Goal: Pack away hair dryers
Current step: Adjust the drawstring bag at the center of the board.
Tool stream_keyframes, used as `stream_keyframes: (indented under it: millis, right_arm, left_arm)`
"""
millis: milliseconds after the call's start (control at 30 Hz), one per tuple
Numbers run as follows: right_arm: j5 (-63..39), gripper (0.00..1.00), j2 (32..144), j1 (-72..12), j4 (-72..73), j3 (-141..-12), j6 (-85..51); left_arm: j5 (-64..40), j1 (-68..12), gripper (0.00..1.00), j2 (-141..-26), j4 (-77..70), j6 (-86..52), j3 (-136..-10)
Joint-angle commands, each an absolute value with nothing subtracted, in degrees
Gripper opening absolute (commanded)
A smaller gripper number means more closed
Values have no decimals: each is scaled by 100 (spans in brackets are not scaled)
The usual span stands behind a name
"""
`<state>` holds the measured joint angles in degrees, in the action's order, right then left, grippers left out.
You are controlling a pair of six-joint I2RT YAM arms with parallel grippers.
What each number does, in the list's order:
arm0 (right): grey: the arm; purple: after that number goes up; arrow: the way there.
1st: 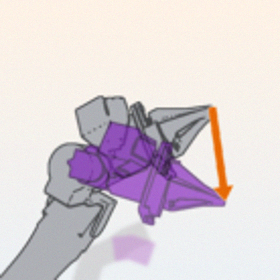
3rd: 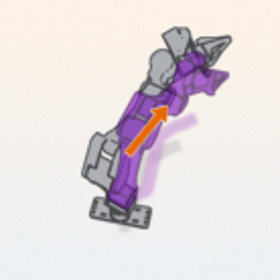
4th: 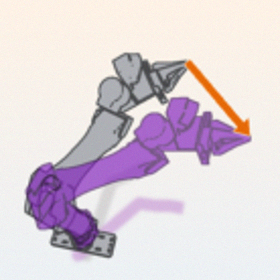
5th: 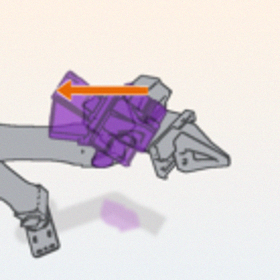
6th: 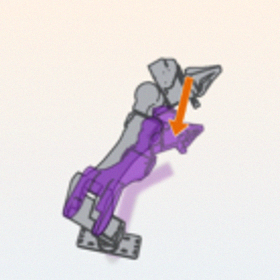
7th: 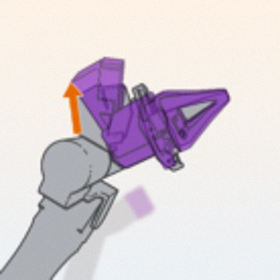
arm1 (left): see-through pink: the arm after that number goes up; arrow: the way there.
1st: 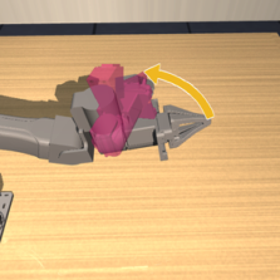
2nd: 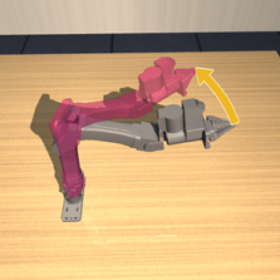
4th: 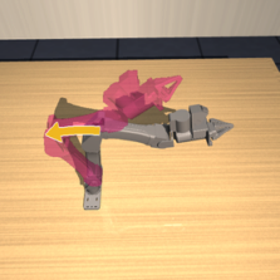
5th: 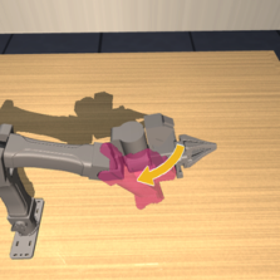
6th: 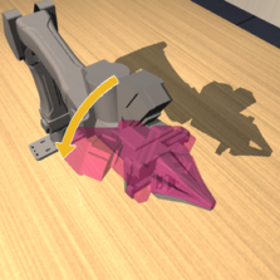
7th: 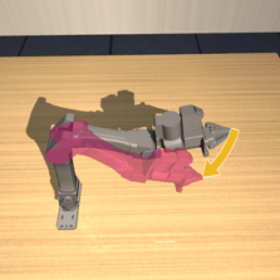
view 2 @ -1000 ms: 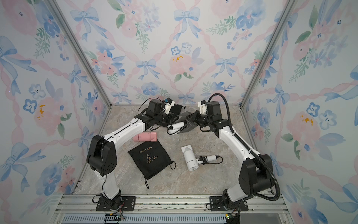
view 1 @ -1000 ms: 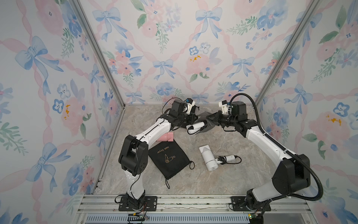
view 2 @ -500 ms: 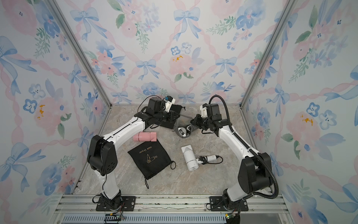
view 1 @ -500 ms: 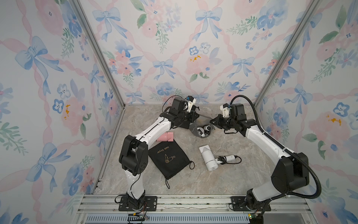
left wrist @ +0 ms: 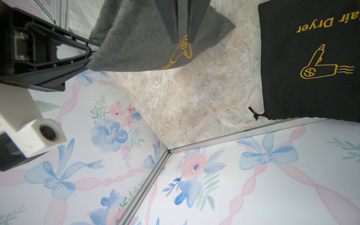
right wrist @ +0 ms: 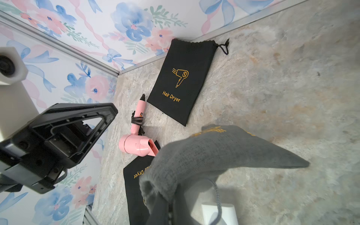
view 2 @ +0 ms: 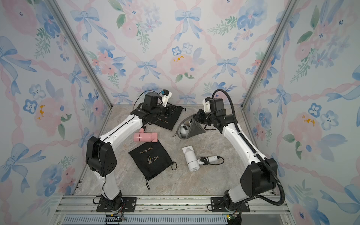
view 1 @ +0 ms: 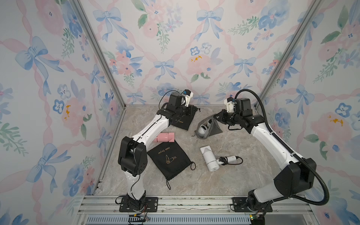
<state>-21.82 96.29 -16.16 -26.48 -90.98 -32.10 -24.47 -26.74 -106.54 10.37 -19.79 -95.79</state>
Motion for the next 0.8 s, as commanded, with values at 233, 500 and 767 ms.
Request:
stream_keyframes:
  millis: [233, 500, 767]
  right_arm:
    - [-2381, 0, 9838, -1409, -2652, -9509, -3242]
    - [-2379, 0, 9924, -1178, -2546, -9086, -3158]
    - [-2363, 0, 9650, -966, -2384, -8241, -2888]
  left_arm:
    - [-2143, -2585, 49, -9833, 1072, -1575, -8334]
    - [-2056, -2588, 55, -9750, 1070, -1618, -7992]
    - [-2021, -2641, 57, -9826, 1063, -1675, -7997]
